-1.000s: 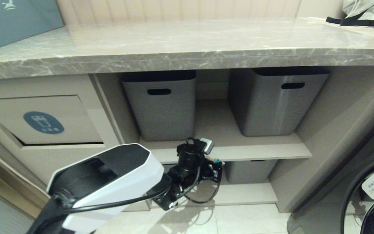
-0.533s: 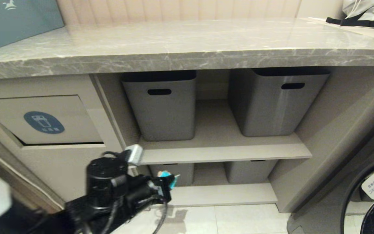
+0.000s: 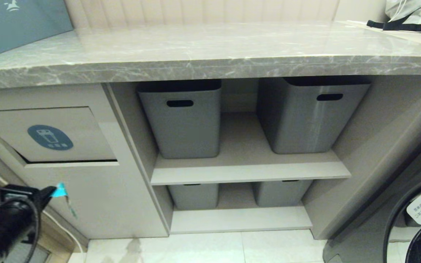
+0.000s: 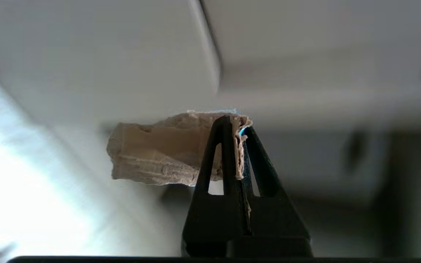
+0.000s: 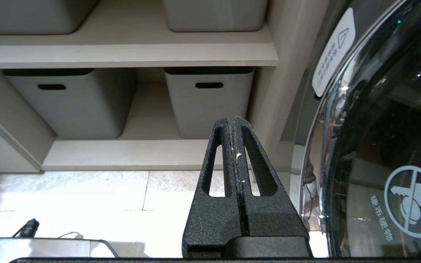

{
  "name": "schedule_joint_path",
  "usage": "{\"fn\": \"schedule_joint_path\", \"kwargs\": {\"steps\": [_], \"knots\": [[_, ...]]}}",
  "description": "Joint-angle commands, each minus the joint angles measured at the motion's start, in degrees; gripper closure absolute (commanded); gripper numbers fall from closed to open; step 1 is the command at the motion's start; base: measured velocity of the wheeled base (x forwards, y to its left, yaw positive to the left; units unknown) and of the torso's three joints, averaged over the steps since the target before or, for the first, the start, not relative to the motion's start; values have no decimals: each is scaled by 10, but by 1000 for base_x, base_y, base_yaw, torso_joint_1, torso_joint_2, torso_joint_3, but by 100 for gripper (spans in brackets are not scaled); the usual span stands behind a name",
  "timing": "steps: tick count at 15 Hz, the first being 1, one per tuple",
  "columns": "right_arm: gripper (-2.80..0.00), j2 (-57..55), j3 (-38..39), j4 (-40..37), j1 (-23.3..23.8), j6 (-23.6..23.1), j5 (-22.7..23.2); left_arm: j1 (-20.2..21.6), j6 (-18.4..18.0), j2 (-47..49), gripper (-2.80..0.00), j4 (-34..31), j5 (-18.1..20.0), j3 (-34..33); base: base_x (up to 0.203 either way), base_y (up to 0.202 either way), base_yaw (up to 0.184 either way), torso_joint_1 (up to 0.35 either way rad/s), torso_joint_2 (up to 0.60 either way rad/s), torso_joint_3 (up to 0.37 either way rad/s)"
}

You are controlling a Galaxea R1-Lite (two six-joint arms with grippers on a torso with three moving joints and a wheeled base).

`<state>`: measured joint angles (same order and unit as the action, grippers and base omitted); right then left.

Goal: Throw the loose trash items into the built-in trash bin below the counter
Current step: Put the garbage in the trash can

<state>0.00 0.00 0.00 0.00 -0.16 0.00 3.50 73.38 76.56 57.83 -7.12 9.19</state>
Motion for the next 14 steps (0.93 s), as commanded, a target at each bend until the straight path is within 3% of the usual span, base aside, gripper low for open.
{"fn": "schedule_joint_path", "kwargs": {"steps": [1, 3, 6, 14], "knots": [[0, 0, 0, 0, 0, 0, 0, 86, 64, 1, 0, 3, 21, 25, 0, 0, 0, 0, 0, 0], [0, 0, 0, 0, 0, 0, 0, 138, 112, 69, 0, 10, 46, 88, 0, 0, 0, 0, 0, 0], [0, 0, 0, 0, 0, 0, 0, 170, 138, 174, 0, 60, 70, 157, 0, 0, 0, 0, 0, 0], [0, 0, 0, 0, 0, 0, 0, 151, 144, 384, 0, 161, 72, 309, 0, 0, 0, 0, 0, 0]]}}
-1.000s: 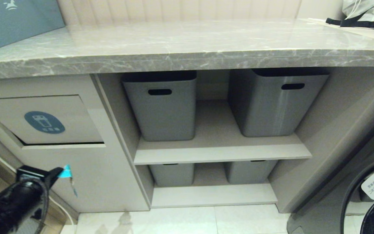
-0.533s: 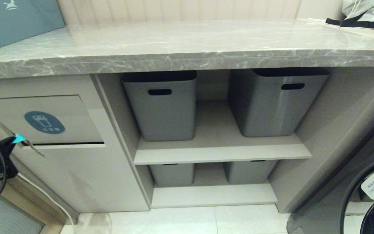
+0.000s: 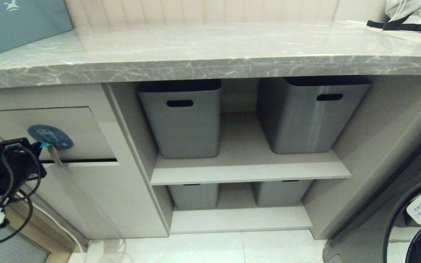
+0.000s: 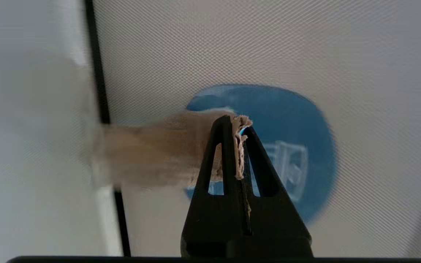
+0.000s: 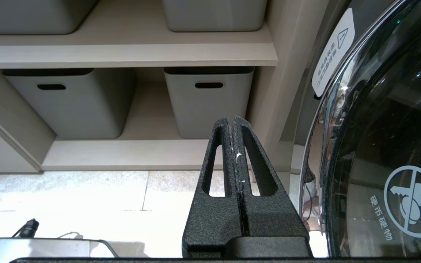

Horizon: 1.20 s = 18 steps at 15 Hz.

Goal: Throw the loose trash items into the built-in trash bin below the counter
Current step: Put the garbage in the trash can

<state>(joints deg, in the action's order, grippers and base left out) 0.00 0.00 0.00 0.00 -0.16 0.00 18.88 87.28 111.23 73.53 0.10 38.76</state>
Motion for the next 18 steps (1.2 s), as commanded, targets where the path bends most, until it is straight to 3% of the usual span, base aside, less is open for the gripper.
{"fn": "schedule_joint_path", "kwargs": {"steps": [1, 8, 9, 10, 18], "knots": [[0, 0, 0, 0, 0, 0, 0, -11, 4, 50, 0, 5, -2, 35, 0, 0, 0, 0, 0, 0], [0, 0, 0, 0, 0, 0, 0, -49, 3, 112, 0, 1, -54, 106, 0, 0, 0, 0, 0, 0], [0, 0, 0, 0, 0, 0, 0, -50, 2, 118, -21, 0, -63, 116, 0, 0, 0, 0, 0, 0], [0, 0, 0, 0, 0, 0, 0, -51, 2, 120, -280, -2, -67, 124, 0, 0, 0, 0, 0, 0], [0, 0, 0, 0, 0, 0, 0, -79, 3, 149, -280, -57, -102, 227, 0, 0, 0, 0, 0, 0]]}}
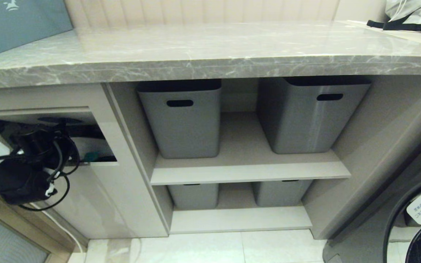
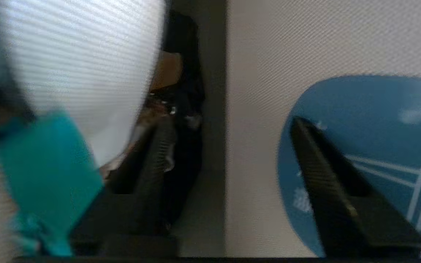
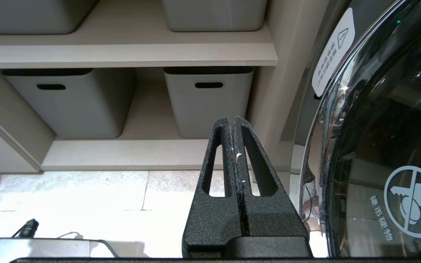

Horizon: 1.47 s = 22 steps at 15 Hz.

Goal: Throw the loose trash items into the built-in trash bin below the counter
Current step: Put the garbage in the trash can

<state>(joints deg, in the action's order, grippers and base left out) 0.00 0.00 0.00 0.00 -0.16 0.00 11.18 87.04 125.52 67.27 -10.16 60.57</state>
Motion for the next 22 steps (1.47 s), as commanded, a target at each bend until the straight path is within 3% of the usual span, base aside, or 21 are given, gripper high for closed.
{"fn": "schedule_joint_path", "kwargs": {"steps": [1, 5, 8, 11, 14, 19, 22], "knots": [[0, 0, 0, 0, 0, 0, 0, -5, 5, 7, -280, -5, -3, 19, 0, 0, 0, 0, 0, 0], [0, 0, 0, 0, 0, 0, 0, -17, 9, 11, -280, -13, -24, 28, 0, 0, 0, 0, 0, 0], [0, 0, 0, 0, 0, 0, 0, -10, 39, -40, -280, -8, -42, -36, 0, 0, 0, 0, 0, 0], [0, 0, 0, 0, 0, -1, 0, -7, 80, -122, -280, -7, -51, -136, 0, 0, 0, 0, 0, 0], [0, 0, 0, 0, 0, -1, 0, -2, 90, -207, -280, -8, -58, -193, 0, 0, 0, 0, 0, 0], [0, 0, 0, 0, 0, -1, 0, 0, 87, -374, -280, -12, -60, -372, 0, 0, 0, 0, 0, 0], [0, 0, 0, 0, 0, -1, 0, -1, 51, -480, -280, -16, -54, -494, 0, 0, 0, 0, 0, 0]]}}
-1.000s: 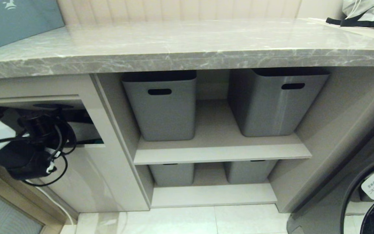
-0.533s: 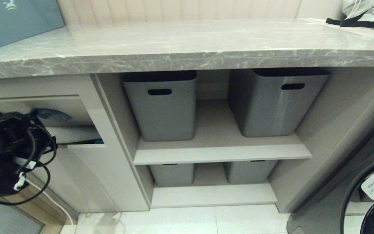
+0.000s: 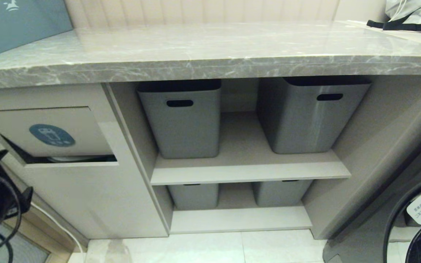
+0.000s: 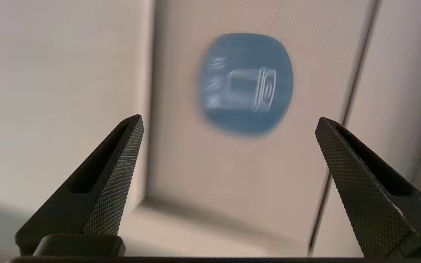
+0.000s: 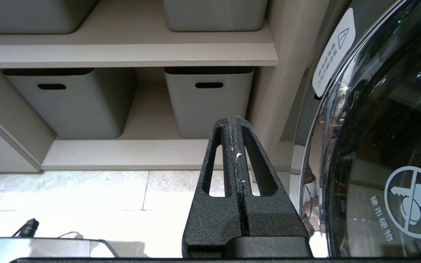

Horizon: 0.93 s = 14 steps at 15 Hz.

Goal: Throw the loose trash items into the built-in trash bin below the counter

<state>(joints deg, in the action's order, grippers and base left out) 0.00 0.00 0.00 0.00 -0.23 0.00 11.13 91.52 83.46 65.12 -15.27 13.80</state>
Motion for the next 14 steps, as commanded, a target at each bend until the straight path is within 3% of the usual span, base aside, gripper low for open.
{"fn": "schedule_joint_path", "kwargs": {"steps": [1, 4, 6, 7, 9, 10, 13, 14], "knots": [[0, 0, 0, 0, 0, 0, 1, -1, -22, -105, -280, -1, 5, -58, 0, 0, 0, 0, 0, 0], [0, 0, 0, 0, 0, 0, 0, -2, -140, -279, -280, -74, 52, -108, 0, 0, 0, 0, 0, 0], [0, 0, 0, 0, 0, 0, 1, -3, -228, -431, -280, -201, 110, -101, 0, 0, 0, 0, 0, 0], [0, 0, 0, 0, 0, 0, 0, -3, -270, -510, 0, -297, 145, -85, 0, 0, 0, 0, 0, 0], [0, 0, 0, 0, 0, -3, 1, -3, -358, -632, 0, -470, 206, -49, 0, 0, 0, 0, 0, 0], [0, 0, 0, 0, 0, -3, 2, -3, -424, -666, 0, -541, 235, -29, 0, 0, 0, 0, 0, 0], [0, 0, 0, 0, 0, -26, 5, -3, -738, -676, 0, -652, 292, -16, 0, 0, 0, 0, 0, 0], [0, 0, 0, 0, 0, -31, 7, -3, -820, -674, 0, -673, 308, -24, 0, 0, 0, 0, 0, 0]]}}
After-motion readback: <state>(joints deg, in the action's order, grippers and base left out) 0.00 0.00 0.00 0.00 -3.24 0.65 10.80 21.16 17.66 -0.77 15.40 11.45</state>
